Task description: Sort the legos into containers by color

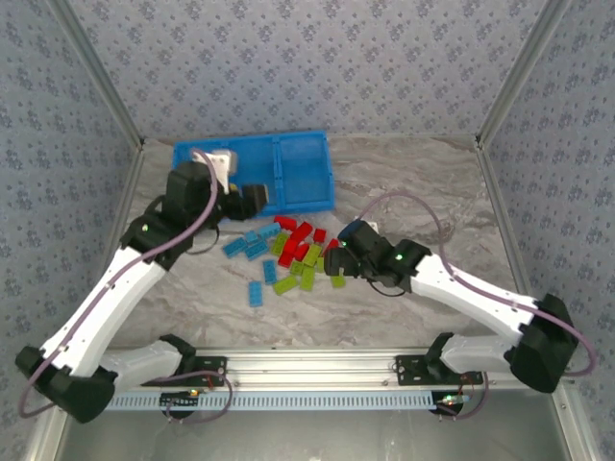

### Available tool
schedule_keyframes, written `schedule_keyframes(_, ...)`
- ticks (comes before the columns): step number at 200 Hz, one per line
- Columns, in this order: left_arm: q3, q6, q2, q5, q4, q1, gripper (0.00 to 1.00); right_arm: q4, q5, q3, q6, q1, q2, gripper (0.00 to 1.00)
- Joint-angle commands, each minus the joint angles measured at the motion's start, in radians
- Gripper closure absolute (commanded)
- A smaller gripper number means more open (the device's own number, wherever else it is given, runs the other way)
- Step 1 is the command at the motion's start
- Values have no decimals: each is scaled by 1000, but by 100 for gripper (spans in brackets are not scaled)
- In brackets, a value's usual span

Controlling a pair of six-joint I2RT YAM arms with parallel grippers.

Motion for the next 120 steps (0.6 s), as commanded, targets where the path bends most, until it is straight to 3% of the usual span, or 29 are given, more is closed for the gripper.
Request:
schedule_keyframes(1, -23, 190, -41, 7, -231, -95, 20, 44, -36, -11, -91, -9, 84, 4)
schedule_keyframes(26, -151, 249, -144, 32, -240, -161, 12, 101, -33, -3, -140, -15, 220, 14)
schedule_keyframes(58, -335, 231, -247, 51, -141, -165, 1, 163, -48, 19, -140, -11, 385, 39)
schedule_keyframes(68, -360, 221, -257, 50, -130, -165, 1, 160, -30, 28, -129, -1, 423, 41)
schedule_keyframes(96, -368, 213, -253, 20, -155, -164, 1, 153, 33, 16, -116, 29, 440, 53)
schedule_keyframes(120, -372, 213, -270, 6, -151, -164, 1, 137, 73, -17, -66, 42, 354, 62)
